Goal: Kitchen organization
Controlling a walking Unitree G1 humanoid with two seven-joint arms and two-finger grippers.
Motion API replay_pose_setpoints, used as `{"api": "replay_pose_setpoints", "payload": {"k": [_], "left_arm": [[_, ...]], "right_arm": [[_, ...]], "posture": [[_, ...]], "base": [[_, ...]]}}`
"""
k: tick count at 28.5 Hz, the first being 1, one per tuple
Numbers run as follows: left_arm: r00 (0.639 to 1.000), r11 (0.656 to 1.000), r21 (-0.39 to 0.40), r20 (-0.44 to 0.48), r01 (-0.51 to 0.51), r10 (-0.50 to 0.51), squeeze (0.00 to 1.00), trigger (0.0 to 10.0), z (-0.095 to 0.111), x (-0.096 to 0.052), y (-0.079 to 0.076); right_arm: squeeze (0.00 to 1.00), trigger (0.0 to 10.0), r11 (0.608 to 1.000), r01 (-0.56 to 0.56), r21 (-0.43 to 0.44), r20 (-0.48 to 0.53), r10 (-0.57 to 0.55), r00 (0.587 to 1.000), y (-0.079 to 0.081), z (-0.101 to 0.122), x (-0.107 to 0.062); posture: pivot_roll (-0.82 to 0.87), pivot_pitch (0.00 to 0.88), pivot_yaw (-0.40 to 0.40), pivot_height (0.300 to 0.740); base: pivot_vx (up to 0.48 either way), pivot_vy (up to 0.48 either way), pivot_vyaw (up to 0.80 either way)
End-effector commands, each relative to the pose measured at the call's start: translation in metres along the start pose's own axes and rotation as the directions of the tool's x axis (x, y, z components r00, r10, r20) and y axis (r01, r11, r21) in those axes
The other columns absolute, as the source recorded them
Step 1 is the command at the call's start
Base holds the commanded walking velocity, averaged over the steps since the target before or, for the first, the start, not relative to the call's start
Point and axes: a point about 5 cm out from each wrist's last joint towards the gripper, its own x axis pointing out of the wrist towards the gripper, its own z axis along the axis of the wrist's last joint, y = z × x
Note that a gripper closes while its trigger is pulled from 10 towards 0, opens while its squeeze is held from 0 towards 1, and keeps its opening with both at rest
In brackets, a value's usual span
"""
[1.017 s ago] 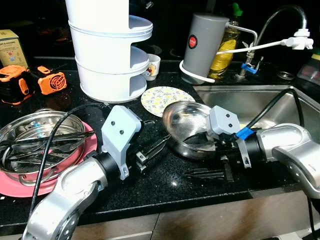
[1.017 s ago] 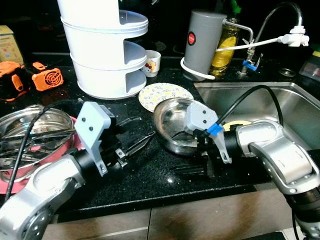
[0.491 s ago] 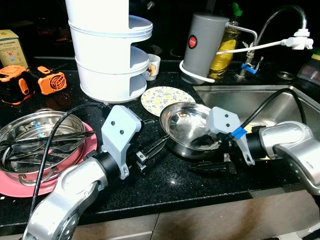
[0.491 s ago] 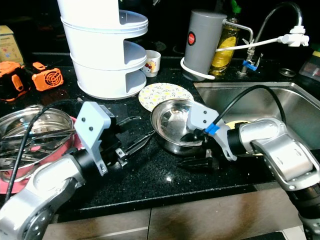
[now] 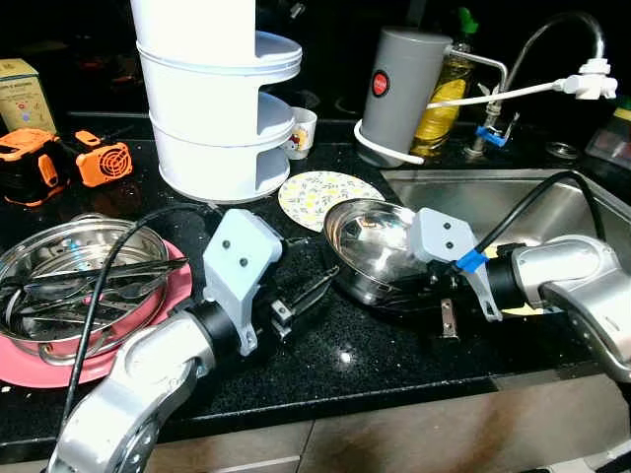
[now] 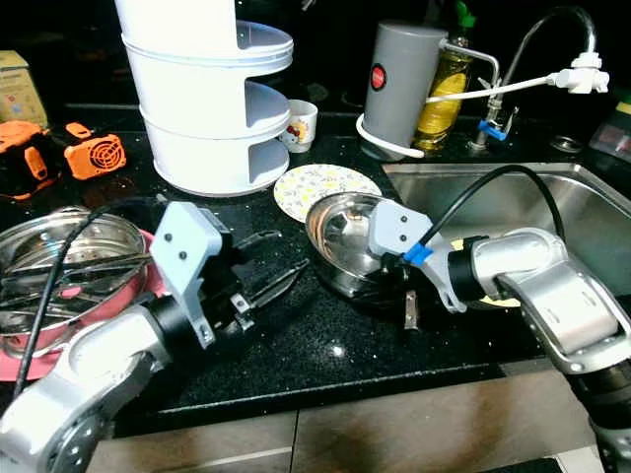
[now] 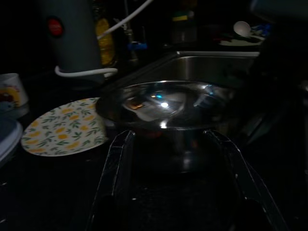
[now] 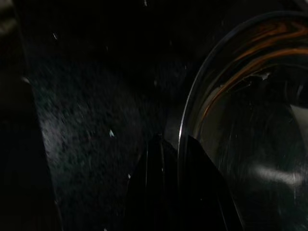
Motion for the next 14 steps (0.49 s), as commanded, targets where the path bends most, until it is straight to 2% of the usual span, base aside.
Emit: {"api": "replay_pose_setpoints", "payload": {"k": [1, 4, 5, 6, 10, 13, 14], "left_arm": [[1.000, 0.999, -0.026, -0.005, 0.028, -0.028, 0.00, 10.0, -0.004, 0.001, -0.004], [0.999, 0.999, -0.038, -0.005, 0.037, -0.037, 0.00, 10.0, -0.005, 0.001, -0.005], [0.999, 0.998, -0.045, 0.001, 0.039, -0.039, 0.00, 10.0, -0.005, 0.001, -0.006], [0.999, 0.998, -0.051, 0.006, 0.033, -0.032, 0.00, 10.0, -0.005, 0.001, -0.006], [1.000, 0.998, -0.060, 0.013, 0.017, -0.017, 0.00, 10.0, -0.005, 0.001, -0.004], [1.000, 0.998, -0.067, 0.009, 0.003, -0.003, 0.00, 10.0, -0.006, 0.001, -0.003], [1.000, 0.997, -0.076, 0.000, 0.006, -0.006, 0.00, 10.0, -0.008, 0.000, -0.003]], "right_arm": [[0.00, 0.0, 0.999, 0.032, 0.009, 0.073, -0.033, 0.997, -0.004, 0.005, -0.001], [0.00, 0.0, 0.996, 0.086, 0.025, 0.118, -0.089, 0.989, -0.011, 0.008, -0.001], [0.00, 0.0, 0.986, 0.162, 0.050, 0.158, -0.168, 0.973, -0.020, 0.010, -0.001], [0.00, 0.0, 0.979, 0.193, 0.061, 0.170, -0.200, 0.965, -0.024, 0.011, -0.001], [0.00, 0.0, 0.969, 0.236, 0.071, 0.179, -0.245, 0.953, -0.028, 0.011, 0.000], [0.00, 0.0, 0.952, 0.294, 0.082, 0.175, -0.304, 0.936, -0.035, 0.010, 0.001], [0.00, 0.0, 0.939, 0.330, 0.100, 0.177, -0.343, 0.922, -0.039, 0.010, 0.001]], "posture": [[0.03, 0.000, -0.098, 0.740], [0.03, 0.000, -0.097, 0.740], [0.03, 0.000, -0.097, 0.740], [0.03, 0.000, -0.096, 0.740], [0.03, 0.000, -0.095, 0.740], [0.03, 0.000, -0.094, 0.740], [0.03, 0.000, -0.096, 0.740]], "base": [[0.000, 0.000, 0.00], [0.000, 0.000, 0.00], [0.000, 0.000, 0.00], [0.000, 0.000, 0.00], [0.000, 0.000, 0.00], [0.000, 0.000, 0.00], [0.000, -0.364, 0.00]]}}
